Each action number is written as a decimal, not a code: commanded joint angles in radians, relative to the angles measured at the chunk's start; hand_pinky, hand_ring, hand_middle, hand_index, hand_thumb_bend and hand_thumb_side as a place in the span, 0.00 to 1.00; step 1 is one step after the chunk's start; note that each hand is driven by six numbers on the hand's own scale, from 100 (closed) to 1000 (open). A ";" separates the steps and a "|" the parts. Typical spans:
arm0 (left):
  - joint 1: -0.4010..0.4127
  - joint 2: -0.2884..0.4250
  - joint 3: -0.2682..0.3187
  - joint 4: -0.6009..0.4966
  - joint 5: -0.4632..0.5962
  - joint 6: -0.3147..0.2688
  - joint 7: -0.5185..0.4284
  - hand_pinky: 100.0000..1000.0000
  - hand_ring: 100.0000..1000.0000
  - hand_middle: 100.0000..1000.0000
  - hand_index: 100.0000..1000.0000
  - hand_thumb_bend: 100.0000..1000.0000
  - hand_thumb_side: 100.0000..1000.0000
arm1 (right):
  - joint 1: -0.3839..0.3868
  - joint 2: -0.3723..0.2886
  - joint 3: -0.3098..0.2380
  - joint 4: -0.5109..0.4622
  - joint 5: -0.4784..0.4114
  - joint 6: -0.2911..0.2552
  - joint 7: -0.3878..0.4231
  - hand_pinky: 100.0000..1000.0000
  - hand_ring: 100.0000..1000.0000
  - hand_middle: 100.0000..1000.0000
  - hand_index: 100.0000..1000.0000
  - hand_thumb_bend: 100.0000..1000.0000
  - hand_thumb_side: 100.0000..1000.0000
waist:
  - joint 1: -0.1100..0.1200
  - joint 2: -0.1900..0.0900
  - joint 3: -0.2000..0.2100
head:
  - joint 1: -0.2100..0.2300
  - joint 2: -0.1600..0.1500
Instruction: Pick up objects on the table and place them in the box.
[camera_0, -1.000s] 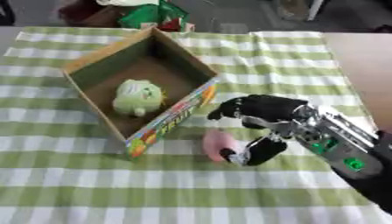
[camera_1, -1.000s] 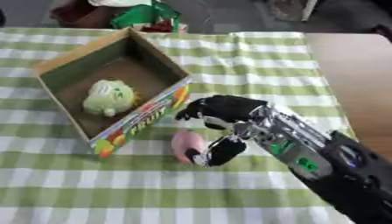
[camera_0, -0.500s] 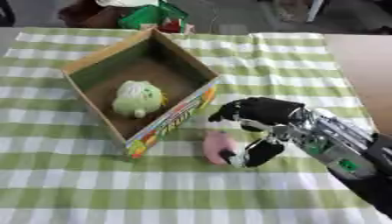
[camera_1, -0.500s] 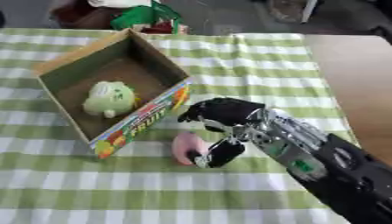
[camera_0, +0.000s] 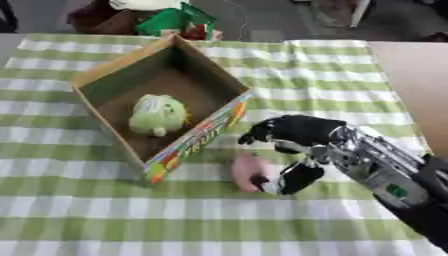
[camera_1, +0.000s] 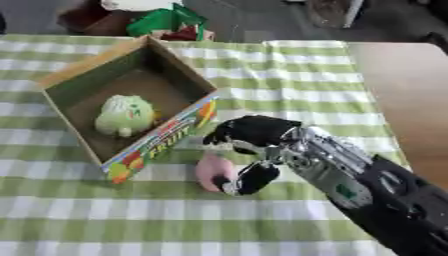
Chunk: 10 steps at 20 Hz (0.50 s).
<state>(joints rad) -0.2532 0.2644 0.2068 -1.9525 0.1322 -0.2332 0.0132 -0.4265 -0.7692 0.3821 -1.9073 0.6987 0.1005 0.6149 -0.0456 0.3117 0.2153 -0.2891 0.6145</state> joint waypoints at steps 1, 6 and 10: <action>-0.007 0.016 0.005 -0.017 0.002 -0.001 -0.001 0.49 0.57 0.63 0.72 0.00 0.87 | -0.006 -0.029 -0.016 -0.027 -0.019 0.002 0.006 0.78 0.87 0.61 0.80 0.14 0.36 | 0.002 -0.015 -0.001 | -0.002 -0.011; -0.007 0.016 0.005 -0.017 0.003 -0.001 -0.001 0.49 0.57 0.63 0.72 0.00 0.87 | -0.004 -0.032 -0.018 -0.031 -0.030 0.007 0.009 0.78 0.87 0.58 0.78 0.13 0.36 | 0.002 -0.016 -0.002 | -0.002 -0.011; -0.008 0.015 0.005 -0.018 0.003 -0.001 -0.001 0.49 0.57 0.63 0.72 0.00 0.87 | -0.003 -0.028 -0.015 -0.026 -0.041 0.010 0.016 0.77 0.82 0.47 0.73 0.01 0.34 | 0.002 -0.016 0.000 | -0.002 -0.011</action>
<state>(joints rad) -0.2532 0.2642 0.2068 -1.9526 0.1323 -0.2332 0.0132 -0.4223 -0.7699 0.3763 -1.9185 0.6665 0.1101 0.6274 -0.0456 0.3117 0.2150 -0.2892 0.6143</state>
